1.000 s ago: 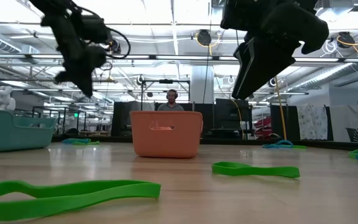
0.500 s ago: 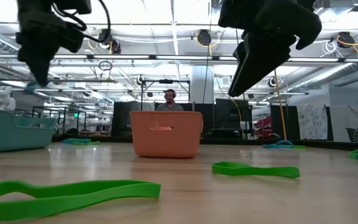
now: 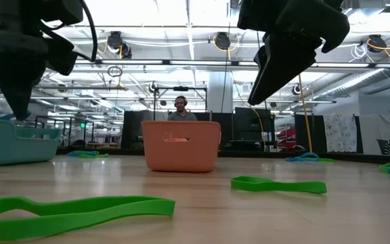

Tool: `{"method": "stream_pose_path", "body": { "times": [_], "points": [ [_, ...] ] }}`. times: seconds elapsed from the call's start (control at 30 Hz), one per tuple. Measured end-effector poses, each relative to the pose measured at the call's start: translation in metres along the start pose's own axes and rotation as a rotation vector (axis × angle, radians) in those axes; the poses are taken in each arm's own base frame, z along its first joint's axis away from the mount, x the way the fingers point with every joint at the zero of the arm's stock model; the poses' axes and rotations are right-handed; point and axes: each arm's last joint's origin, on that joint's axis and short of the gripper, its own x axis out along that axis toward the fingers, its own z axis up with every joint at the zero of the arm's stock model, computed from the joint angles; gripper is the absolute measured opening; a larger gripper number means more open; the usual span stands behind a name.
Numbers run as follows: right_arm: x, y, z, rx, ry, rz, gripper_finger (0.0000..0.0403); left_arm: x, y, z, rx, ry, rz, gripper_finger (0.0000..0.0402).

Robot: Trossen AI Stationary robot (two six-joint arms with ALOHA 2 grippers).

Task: Sort rubber bands into baskets
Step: Put the blue rubber band into the green bin

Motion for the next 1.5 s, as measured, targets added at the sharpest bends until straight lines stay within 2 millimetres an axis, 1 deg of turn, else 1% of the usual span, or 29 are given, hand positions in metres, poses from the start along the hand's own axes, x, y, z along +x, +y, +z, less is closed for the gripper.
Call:
{"method": "stream_pose_path", "body": {
  "times": [0.2, 0.43, 0.87, 1.03, 1.17, 1.27, 1.33, 1.43, 1.5],
  "points": [
    [0.0, 0.0, 0.001, 0.002, -0.014, 0.004, 0.0173, 0.006, 0.001, -0.005, -0.005, 0.01, 0.016, 0.0025],
    [0.0, 0.001, 0.002, 0.002, -0.017, 0.006, 0.0173, 0.007, 0.0, -0.005, -0.001, 0.006, 0.017, 0.0059],
    [0.0, 0.0, 0.002, -0.002, -0.017, 0.006, 0.0173, 0.007, 0.001, -0.004, -0.02, -0.022, 0.04, 0.0155],
    [0.0, 0.001, 0.002, -0.034, -0.023, 0.003, 0.0173, 0.002, -0.002, -0.002, -0.02, -0.037, 0.02, 0.0164],
    [-0.001, -0.001, 0.002, -0.05, -0.033, -0.046, 0.0173, 0.001, -0.005, 0.003, -0.017, -0.109, 0.004, 0.0164],
    [-0.004, -0.006, 0.004, -0.042, -0.054, -0.108, 0.0173, 0.0, -0.011, 0.008, 0.038, -0.165, -0.043, 0.0164],
    [-0.006, -0.013, 0.005, -0.021, -0.052, -0.144, 0.0173, -0.001, -0.014, 0.012, 0.073, -0.223, -0.063, 0.0164],
    [-0.011, -0.03, 0.003, 0.017, 0.015, -0.138, 0.0173, -0.003, -0.02, 0.018, 0.129, -0.328, -0.081, 0.0164],
    [-0.019, -0.044, 0.0, 0.066, 0.068, -0.128, 0.0173, -0.005, -0.023, 0.023, 0.167, -0.405, -0.086, 0.0164]
  ]
}}
